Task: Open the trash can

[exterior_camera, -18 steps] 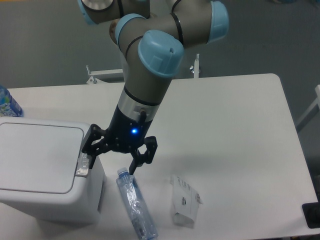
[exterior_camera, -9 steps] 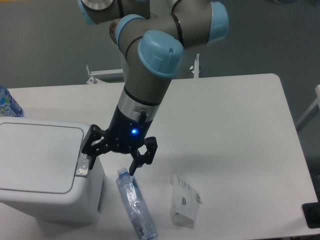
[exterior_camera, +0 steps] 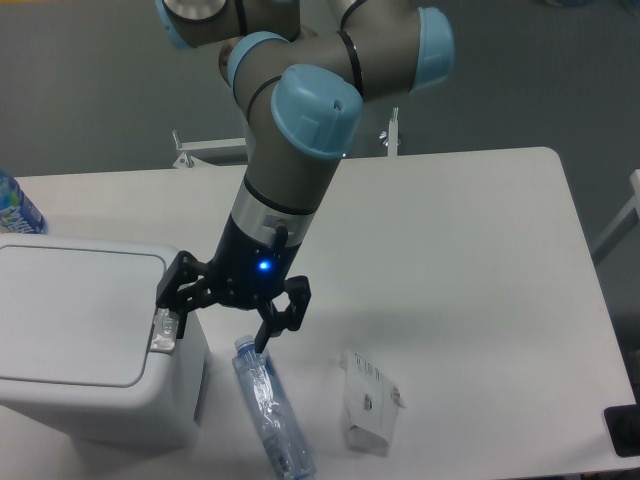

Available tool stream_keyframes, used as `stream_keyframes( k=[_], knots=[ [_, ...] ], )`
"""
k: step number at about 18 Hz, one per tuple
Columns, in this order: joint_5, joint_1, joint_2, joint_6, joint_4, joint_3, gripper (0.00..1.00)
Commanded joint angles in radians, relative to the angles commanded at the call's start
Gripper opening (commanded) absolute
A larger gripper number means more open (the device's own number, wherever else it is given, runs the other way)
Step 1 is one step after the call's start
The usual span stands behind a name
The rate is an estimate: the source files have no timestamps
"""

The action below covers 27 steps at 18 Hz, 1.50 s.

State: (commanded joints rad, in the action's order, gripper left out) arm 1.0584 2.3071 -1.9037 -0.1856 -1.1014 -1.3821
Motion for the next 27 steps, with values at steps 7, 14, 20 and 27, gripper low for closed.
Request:
stream_keyframes(
  k=[7,14,20,27],
  knots=[
    [-0.003,0.0,0.005,0.002,-0.002,0.008,1.0],
    [0.002,0.073,0.026,-0.018,0.002,0.107,1.0],
    [0.056,0.215,0.052,-0.055,0.055,0.106,1.0],
    [0.391,0.244,0.077,-0.547,0.043,0.04,1.0]
  ],
)
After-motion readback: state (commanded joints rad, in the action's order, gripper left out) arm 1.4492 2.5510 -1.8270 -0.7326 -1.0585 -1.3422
